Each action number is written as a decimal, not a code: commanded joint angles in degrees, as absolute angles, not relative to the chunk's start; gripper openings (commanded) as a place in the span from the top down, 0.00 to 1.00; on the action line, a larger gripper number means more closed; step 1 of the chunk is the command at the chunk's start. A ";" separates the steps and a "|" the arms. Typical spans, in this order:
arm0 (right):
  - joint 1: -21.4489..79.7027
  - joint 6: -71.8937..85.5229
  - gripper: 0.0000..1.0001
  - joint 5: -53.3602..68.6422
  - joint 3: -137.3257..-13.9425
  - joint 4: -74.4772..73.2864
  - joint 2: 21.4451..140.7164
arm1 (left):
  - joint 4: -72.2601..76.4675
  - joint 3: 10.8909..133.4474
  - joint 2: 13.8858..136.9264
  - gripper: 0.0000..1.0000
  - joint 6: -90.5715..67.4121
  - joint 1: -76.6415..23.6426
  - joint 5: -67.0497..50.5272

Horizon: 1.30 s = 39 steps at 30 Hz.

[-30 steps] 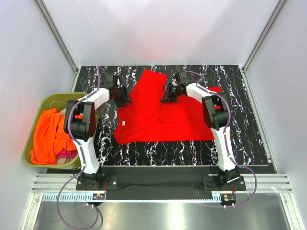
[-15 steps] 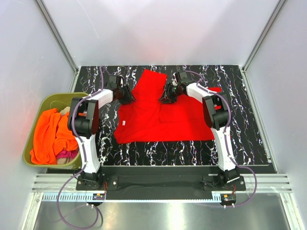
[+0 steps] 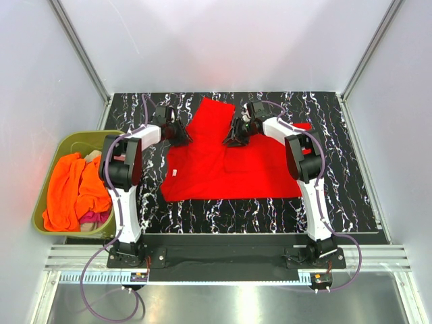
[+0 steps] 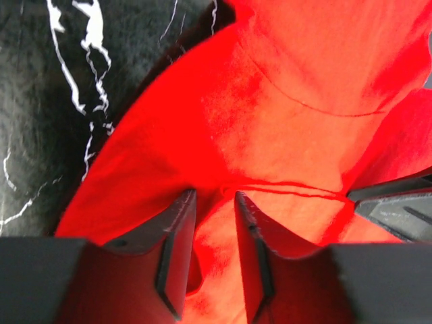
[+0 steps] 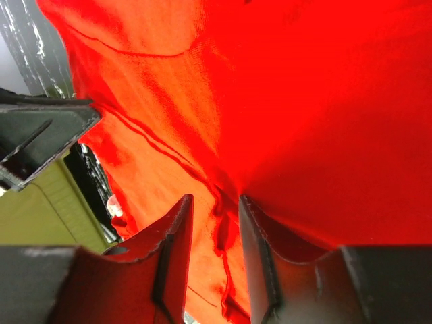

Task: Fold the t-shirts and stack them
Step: Fold the tshirt

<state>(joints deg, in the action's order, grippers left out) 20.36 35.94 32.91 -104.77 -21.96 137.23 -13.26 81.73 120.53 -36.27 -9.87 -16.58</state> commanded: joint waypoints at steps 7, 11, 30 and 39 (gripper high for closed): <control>20.21 36.03 0.51 34.98 -104.15 -21.71 135.88 | -10.81 84.82 122.61 0.79 -36.56 -10.37 -18.63; 20.21 36.39 0.61 34.89 -103.89 -21.80 135.97 | -10.81 83.76 121.56 0.88 -36.74 -10.37 -18.72; 20.13 36.47 1.00 34.63 -101.95 -21.53 130.43 | -10.99 81.47 113.12 1.00 -37.35 -10.37 -17.67; 20.13 36.74 1.00 34.63 -104.15 -21.53 131.31 | -11.34 81.83 113.64 0.98 -37.53 -10.37 -17.76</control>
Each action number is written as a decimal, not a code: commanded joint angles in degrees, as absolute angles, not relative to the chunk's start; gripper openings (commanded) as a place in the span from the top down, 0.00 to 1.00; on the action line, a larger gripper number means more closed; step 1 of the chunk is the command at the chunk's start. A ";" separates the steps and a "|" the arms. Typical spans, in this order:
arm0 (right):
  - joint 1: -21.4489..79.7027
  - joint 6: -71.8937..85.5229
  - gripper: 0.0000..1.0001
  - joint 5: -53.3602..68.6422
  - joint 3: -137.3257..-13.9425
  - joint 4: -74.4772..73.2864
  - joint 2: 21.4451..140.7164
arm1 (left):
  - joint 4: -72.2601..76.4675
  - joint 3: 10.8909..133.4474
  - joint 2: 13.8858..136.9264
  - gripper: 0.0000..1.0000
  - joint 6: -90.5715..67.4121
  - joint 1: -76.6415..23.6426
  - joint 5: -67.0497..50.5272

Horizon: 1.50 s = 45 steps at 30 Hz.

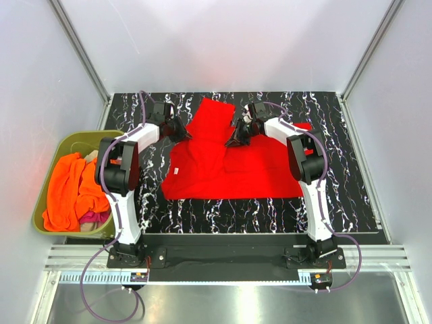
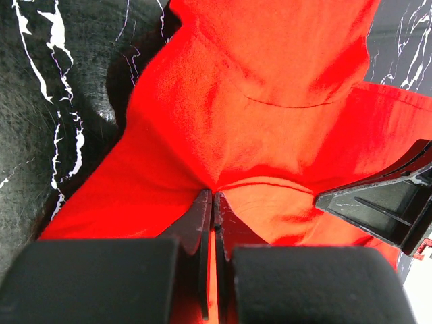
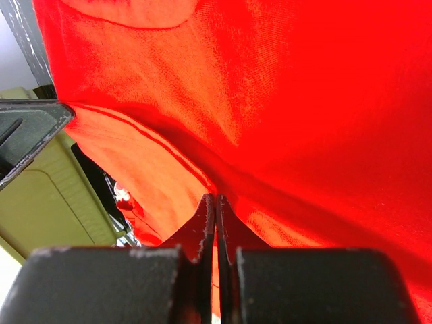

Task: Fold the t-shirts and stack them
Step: Fold the tshirt

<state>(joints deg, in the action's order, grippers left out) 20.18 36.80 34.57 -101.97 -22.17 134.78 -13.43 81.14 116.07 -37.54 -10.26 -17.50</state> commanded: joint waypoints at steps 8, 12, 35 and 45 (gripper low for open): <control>20.13 35.25 0.98 32.43 -105.55 -21.62 132.71 | -13.27 83.76 116.54 0.88 -37.62 -10.11 -15.92; 19.78 35.42 0.94 33.58 -107.05 -21.62 135.08 | -16.51 84.99 117.77 0.68 -35.60 -8.88 -13.97; 14.68 29.10 0.50 25.49 -111.01 -38.41 131.84 | -21.35 69.10 104.07 0.64 -37.35 -6.86 -17.49; 8.09 29.09 0.51 19.70 -111.36 -39.37 131.14 | -22.15 68.19 98.78 0.58 -31.04 -8.61 -11.43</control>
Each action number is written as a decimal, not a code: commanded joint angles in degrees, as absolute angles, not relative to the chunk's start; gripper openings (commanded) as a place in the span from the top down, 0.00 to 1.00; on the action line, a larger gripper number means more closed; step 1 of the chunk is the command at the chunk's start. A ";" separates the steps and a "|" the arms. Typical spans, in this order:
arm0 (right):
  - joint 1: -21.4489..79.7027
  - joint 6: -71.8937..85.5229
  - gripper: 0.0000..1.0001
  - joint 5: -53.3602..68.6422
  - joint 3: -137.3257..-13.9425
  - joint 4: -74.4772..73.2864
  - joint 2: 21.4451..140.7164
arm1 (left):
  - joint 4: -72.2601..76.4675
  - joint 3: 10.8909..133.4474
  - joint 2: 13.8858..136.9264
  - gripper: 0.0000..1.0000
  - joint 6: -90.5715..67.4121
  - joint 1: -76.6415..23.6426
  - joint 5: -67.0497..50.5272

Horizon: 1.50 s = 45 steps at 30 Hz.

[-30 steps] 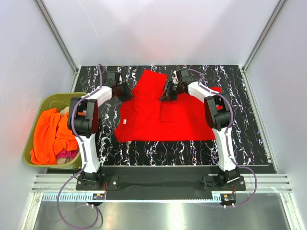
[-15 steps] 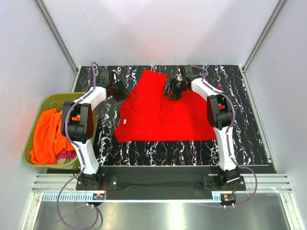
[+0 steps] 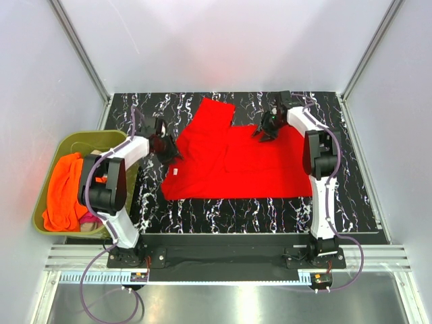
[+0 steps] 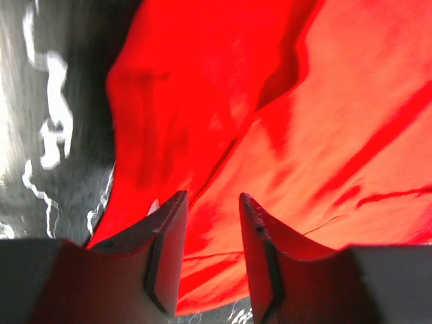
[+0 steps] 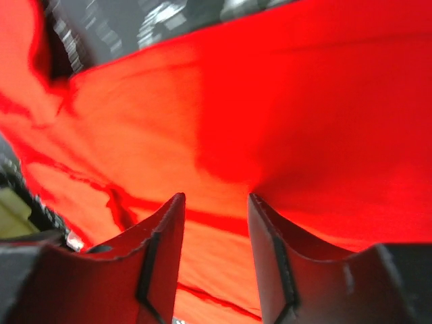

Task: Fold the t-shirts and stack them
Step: Fold the tshirt

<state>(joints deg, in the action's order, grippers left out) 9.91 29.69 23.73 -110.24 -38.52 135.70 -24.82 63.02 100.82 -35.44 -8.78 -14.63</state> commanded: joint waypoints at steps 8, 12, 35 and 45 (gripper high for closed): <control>1.85 31.55 0.35 6.87 -114.60 -45.87 129.20 | -20.83 90.07 114.84 0.55 -23.22 -8.44 -8.44; -1.48 31.55 0.28 3.26 -116.45 -46.93 129.20 | -20.65 97.37 121.19 0.55 -22.50 -8.44 -9.67; -4.66 29.10 0.43 -9.06 -139.39 -50.01 144.84 | -8.88 99.49 128.14 0.53 -38.16 -7.82 -15.82; -6.15 28.04 0.42 -4.22 -138.60 -50.10 145.11 | -12.66 103.18 132.27 0.49 -30.59 -7.91 -15.82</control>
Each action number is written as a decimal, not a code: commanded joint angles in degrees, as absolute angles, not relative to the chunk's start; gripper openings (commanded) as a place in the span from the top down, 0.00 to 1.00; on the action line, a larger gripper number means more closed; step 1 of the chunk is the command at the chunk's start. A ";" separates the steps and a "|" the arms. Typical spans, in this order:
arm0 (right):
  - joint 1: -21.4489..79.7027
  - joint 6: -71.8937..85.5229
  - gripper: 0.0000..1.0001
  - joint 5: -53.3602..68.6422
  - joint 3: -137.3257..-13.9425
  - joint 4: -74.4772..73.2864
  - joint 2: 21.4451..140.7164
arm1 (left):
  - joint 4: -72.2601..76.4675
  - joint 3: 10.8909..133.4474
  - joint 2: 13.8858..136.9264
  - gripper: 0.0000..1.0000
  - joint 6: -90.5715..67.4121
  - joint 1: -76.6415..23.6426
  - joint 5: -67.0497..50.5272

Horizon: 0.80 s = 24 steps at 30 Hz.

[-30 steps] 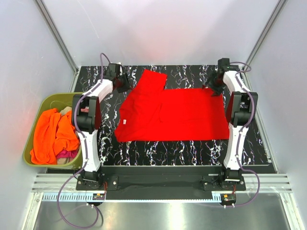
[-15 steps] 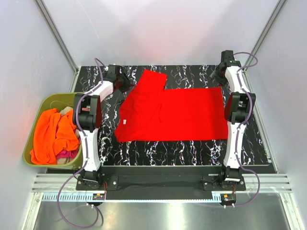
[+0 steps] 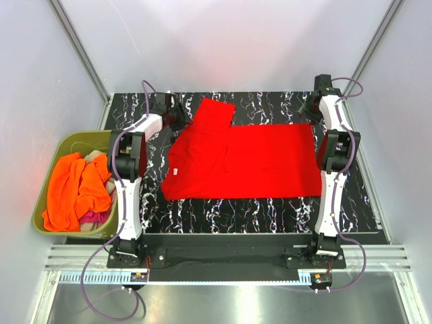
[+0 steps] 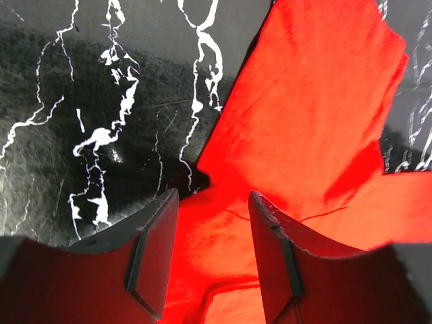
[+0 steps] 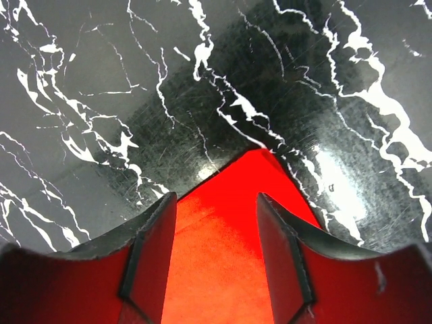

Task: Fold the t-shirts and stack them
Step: Fold the tshirt

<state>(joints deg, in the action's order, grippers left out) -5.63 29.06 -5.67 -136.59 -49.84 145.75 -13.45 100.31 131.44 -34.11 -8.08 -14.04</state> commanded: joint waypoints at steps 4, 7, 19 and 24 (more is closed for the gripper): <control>-6.33 27.25 0.39 -4.48 -138.69 -50.10 145.37 | -12.75 103.88 133.33 0.50 -30.50 -7.91 -16.17; -6.50 26.90 0.39 -4.13 -139.22 -50.01 146.16 | -12.65 105.38 134.91 0.55 -31.11 -7.91 -17.22; -7.12 28.21 0.43 -5.18 -140.63 -50.45 147.04 | -13.18 105.65 133.42 0.95 -30.94 -8.09 -17.67; -7.12 29.70 0.54 -6.15 -140.54 -51.59 147.30 | -13.45 105.12 132.10 1.00 -31.11 -8.00 -17.31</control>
<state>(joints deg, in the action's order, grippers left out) -6.87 28.47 -4.51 -138.34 -50.13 147.09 -14.50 103.83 135.02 -31.51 -8.08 -16.75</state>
